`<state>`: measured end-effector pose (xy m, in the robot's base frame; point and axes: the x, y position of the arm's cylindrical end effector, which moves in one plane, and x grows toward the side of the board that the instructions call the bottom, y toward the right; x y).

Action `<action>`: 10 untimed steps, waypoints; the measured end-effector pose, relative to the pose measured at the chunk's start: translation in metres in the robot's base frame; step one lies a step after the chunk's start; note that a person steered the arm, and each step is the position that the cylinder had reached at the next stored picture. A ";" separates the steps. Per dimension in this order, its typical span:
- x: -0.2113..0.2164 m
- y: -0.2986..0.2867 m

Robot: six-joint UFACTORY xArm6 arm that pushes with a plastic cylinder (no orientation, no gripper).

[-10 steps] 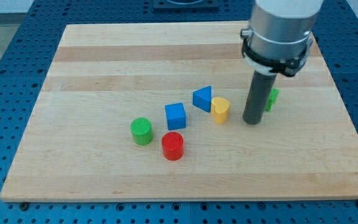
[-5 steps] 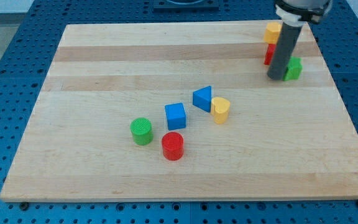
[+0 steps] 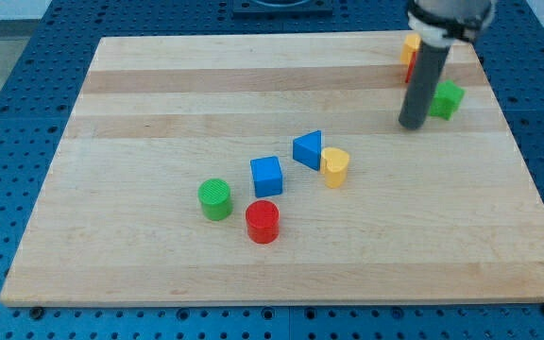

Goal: Push the green star towards the bottom of the red star

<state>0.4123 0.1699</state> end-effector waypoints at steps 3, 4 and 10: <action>-0.036 0.067; -0.050 0.063; -0.032 -0.029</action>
